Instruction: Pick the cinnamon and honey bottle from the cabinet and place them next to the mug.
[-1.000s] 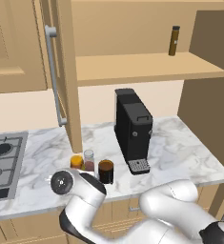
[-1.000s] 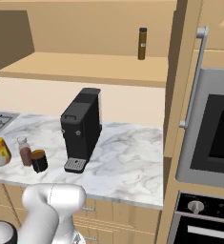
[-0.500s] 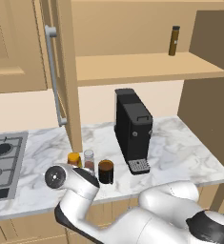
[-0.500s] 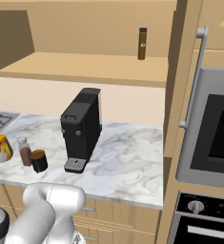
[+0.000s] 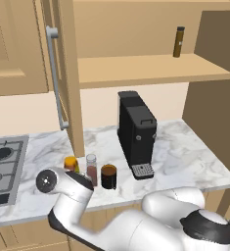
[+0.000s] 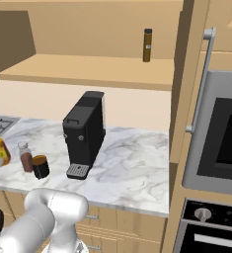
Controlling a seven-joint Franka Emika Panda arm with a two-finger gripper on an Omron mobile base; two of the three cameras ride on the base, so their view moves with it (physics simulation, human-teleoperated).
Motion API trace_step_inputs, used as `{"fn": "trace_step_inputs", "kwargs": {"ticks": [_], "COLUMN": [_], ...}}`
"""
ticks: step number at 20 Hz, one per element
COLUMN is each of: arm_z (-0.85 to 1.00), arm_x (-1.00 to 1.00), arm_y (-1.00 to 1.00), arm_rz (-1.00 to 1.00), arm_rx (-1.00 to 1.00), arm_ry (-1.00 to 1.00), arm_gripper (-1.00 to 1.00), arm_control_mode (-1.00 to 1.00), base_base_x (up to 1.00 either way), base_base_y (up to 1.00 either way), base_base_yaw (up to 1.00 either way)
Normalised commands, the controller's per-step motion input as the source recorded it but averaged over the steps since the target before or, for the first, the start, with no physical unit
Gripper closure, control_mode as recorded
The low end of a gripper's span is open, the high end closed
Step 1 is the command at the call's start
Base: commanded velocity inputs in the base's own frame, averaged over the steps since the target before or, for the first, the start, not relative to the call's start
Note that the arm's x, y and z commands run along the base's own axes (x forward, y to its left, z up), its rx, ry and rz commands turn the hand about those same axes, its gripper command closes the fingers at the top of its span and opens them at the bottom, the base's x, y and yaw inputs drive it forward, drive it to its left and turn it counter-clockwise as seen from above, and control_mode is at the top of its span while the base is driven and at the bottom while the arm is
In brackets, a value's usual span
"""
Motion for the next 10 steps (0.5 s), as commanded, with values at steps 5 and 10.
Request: {"fn": "trace_step_inputs", "kwargs": {"ticks": [5, 10], "arm_z": [-0.05, -0.03], "arm_x": [0.16, 0.06], "arm_y": [-0.02, 0.00], "arm_rz": [-0.13, -0.12], "arm_rx": [0.00, 0.00], "arm_ry": [0.00, 0.00], "arm_gripper": [1.00, 1.00], "arm_control_mode": [-1.00, -1.00], "base_base_x": [0.00, 0.00], "base_base_y": [0.00, 0.00], "base_base_yaw": [0.00, 0.00]}}
